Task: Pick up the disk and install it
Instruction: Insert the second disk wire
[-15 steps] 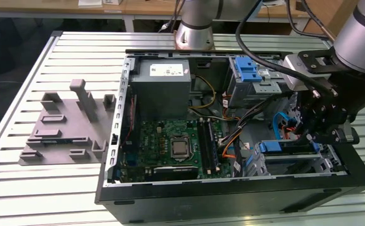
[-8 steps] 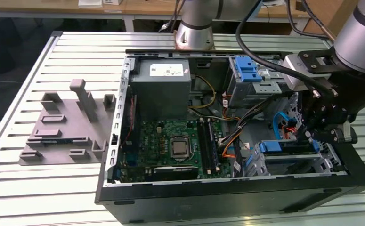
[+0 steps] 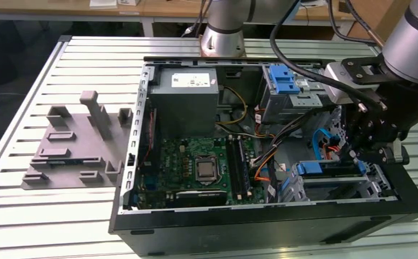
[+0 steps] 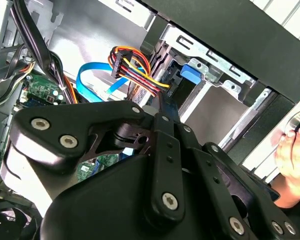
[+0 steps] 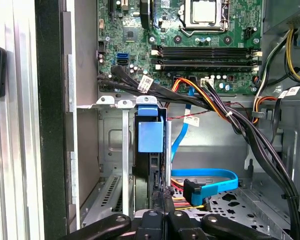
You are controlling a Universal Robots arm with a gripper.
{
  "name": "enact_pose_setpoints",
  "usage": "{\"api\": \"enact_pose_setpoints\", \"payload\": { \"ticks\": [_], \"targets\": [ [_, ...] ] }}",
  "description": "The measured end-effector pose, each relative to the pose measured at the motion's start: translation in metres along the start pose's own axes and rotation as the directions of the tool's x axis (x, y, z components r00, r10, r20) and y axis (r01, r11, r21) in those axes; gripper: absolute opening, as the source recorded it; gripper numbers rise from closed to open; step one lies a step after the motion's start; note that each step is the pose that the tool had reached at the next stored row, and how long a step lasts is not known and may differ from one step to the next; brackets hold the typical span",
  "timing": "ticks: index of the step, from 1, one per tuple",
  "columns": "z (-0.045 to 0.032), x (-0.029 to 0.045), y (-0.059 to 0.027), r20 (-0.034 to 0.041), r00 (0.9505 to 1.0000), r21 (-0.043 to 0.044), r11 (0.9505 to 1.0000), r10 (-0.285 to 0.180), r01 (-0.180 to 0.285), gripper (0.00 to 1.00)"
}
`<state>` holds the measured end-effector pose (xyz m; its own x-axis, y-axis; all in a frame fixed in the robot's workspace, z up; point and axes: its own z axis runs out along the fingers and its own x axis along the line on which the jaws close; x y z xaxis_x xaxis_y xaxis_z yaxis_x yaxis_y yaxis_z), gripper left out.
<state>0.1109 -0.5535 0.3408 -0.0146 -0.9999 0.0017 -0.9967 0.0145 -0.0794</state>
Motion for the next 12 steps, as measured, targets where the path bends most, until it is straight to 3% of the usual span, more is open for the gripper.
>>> {"api": "enact_pose_setpoints", "payload": {
  "ticks": [6, 12],
  "targets": [
    [0.0000, 0.0001, 0.0009, 0.0000, 1.0000, 0.0000, 1.0000, 0.000, 0.000, 0.11],
    [-0.0010, 0.0009, 0.0133, 0.0001, 1.0000, 0.0000, 1.0000, 0.000, 0.000, 0.11]
  ]
}}
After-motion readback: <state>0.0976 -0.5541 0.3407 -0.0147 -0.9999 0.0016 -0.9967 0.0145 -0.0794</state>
